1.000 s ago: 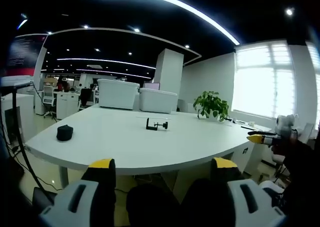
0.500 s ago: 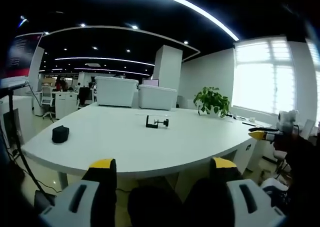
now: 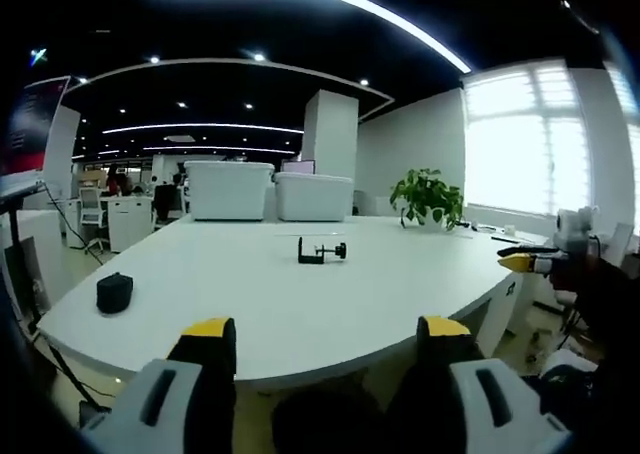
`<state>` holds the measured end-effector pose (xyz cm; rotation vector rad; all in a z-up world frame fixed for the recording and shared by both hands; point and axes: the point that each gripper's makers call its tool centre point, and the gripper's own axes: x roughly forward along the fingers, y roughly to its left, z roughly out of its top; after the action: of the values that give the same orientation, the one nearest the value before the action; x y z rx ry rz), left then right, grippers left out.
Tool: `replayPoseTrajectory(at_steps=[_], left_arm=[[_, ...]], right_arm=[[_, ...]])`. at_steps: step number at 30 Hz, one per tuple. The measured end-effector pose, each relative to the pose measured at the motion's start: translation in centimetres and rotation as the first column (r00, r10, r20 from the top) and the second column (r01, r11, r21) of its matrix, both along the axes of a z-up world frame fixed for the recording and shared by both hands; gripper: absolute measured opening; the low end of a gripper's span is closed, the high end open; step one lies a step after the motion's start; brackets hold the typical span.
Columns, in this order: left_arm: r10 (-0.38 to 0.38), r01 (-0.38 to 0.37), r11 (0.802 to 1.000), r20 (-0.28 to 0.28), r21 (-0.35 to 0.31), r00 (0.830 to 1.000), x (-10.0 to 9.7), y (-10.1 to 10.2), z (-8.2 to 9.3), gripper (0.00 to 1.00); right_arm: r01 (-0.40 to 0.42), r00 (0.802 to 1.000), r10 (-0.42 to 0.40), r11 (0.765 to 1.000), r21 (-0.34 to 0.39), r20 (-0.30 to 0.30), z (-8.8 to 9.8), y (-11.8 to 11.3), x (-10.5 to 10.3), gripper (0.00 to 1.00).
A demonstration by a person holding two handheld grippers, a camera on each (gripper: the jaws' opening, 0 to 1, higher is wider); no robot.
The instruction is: Clamp the fixed fixture on the desktop, loosen the retaining clip, secure it to the edge of the desk, and tighten the retaining clip.
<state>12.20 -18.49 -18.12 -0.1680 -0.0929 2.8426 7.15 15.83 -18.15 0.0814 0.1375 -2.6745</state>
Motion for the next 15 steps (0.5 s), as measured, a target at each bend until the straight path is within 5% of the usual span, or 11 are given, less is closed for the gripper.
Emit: replayPoseTrajectory(at_steps=[8, 15], left_arm=[[-0.014, 0.014, 1.000, -0.015, 0.002, 1.000, -1.7, 0.4, 0.7, 0.71], [-0.039, 0.039, 0.999, -0.011, -0.018, 0.999, -4.6, 0.7, -0.6, 0.70]], right_arm=[[-0.023, 1.000, 0.023, 1.000, 0.002, -0.003, 0.2, -1.2, -1.5, 0.32], [-0.039, 0.999, 0.039, 0.999, -0.005, 0.009, -0.1, -2.2, -3.3, 0.30]])
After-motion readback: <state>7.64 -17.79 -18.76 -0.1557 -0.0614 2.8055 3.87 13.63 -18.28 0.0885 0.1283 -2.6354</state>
